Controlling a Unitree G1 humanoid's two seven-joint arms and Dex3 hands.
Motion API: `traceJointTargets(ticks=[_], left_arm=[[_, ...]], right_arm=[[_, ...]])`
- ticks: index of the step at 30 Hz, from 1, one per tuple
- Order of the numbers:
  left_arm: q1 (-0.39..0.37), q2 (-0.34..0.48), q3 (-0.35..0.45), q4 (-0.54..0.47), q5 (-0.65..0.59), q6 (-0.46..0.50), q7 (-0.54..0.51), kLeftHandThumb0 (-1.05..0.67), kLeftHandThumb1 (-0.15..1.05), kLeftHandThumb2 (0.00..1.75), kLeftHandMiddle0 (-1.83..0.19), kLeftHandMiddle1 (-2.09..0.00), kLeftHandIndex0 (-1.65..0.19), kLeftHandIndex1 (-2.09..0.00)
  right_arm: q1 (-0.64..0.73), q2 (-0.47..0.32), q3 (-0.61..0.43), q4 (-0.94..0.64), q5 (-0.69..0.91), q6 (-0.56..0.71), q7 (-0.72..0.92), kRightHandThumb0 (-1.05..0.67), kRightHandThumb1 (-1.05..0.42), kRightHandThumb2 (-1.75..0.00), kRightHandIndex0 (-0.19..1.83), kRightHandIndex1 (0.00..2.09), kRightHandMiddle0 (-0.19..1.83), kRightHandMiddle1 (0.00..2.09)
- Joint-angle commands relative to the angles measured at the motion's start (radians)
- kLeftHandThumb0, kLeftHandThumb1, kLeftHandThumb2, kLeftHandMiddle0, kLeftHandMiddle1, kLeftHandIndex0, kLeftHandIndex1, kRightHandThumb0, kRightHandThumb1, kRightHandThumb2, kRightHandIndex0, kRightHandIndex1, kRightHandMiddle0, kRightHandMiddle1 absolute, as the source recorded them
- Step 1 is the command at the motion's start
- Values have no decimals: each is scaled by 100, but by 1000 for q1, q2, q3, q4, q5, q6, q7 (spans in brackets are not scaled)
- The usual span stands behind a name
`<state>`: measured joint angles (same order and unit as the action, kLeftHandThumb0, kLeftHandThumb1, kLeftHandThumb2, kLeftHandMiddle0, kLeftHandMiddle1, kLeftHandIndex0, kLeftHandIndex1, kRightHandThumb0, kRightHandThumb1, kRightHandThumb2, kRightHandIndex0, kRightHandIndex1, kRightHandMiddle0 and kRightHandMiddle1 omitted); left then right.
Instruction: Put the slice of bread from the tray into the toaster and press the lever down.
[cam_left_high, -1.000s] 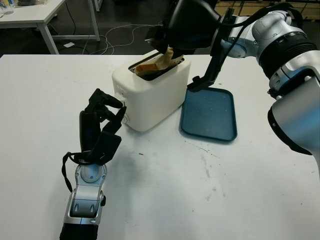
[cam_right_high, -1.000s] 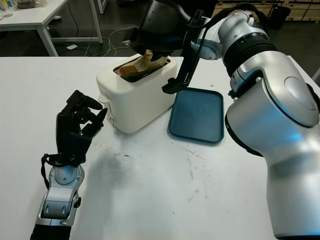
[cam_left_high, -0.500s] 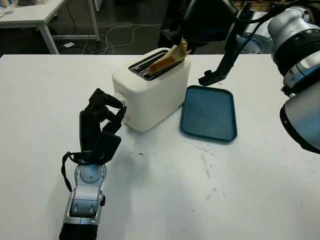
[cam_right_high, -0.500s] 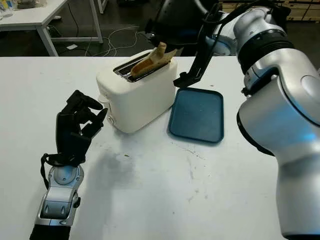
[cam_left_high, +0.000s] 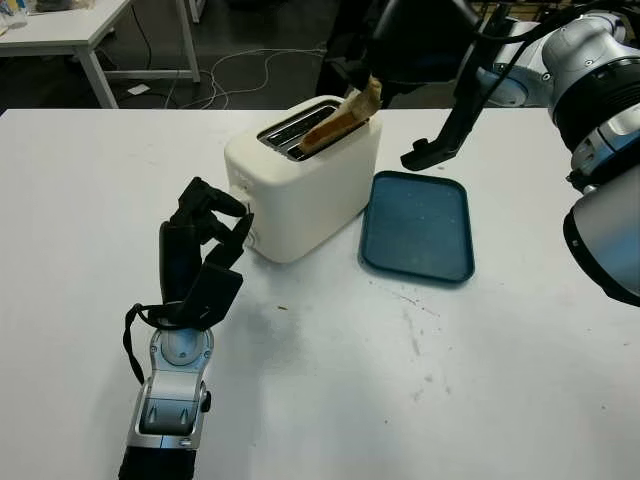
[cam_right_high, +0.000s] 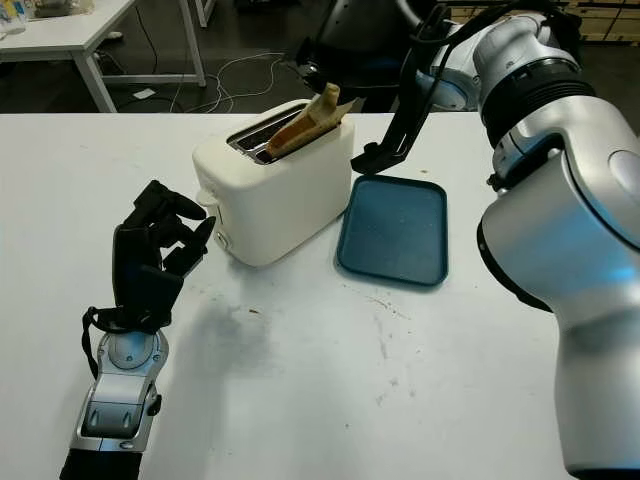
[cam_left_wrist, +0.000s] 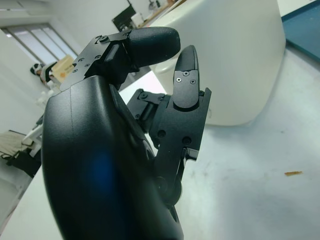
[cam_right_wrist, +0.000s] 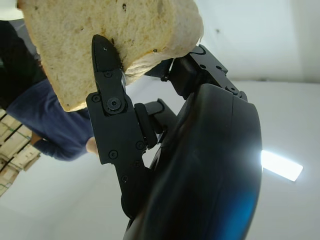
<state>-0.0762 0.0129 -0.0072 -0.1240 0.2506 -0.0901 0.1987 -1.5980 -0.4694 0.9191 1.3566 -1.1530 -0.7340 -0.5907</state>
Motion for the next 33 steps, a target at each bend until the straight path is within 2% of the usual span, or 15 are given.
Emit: traceJointTargets(ticks=[1, 6, 10, 22, 27, 29, 31, 33], left_arm=[[0, -2, -1, 1, 5, -15, 12, -24, 92, 29, -73, -175, -43, -175], [3, -2, -2, -2, 6, -15, 18, -24, 92, 29, -72, -175, -43, -175], [3, -5, 0, 2, -5, -22, 18, -25, 92, 29, -72, -175, -43, -175], [6, -5, -2, -1, 3, -18, 24, -24, 92, 29, -71, -175, -41, -175], [5, -4, -3, 2, 4, -23, 25, -24, 92, 29, -71, -175, -41, -175], [4, -3, -2, 3, 7, -20, 27, -24, 92, 29, -72, -175, -42, -175], [3, -4, -1, 4, -1, -22, 23, -24, 92, 29, -73, -175, -43, -175], [2, -4, -2, 5, -1, -25, 22, -23, 92, 29, -73, -175, -43, -175]], right_arm=[[1, 13, 5, 1, -4, 13, 4, -40, -92, -24, 87, 175, 70, 175], [2, 24, 9, 2, -4, 7, 16, -43, -92, -38, 86, 175, 69, 175], [1, 34, 25, -1, -18, 3, -3, -45, -92, -40, 85, 175, 68, 175], [-15, 51, 55, -7, -23, -3, -26, -45, -92, -26, 89, 175, 72, 175], [-15, 50, 66, -6, -27, -1, -41, -50, -92, -29, 87, 172, 71, 170], [-22, 48, 77, -5, -35, 15, -25, -71, -92, -28, 77, 142, 70, 129], [-32, 46, 90, -4, -51, 30, -9, -87, -92, -27, 45, 102, 58, 66], [-37, 44, 90, -4, -55, 32, 6, -93, -92, -21, 27, 80, 51, 33]])
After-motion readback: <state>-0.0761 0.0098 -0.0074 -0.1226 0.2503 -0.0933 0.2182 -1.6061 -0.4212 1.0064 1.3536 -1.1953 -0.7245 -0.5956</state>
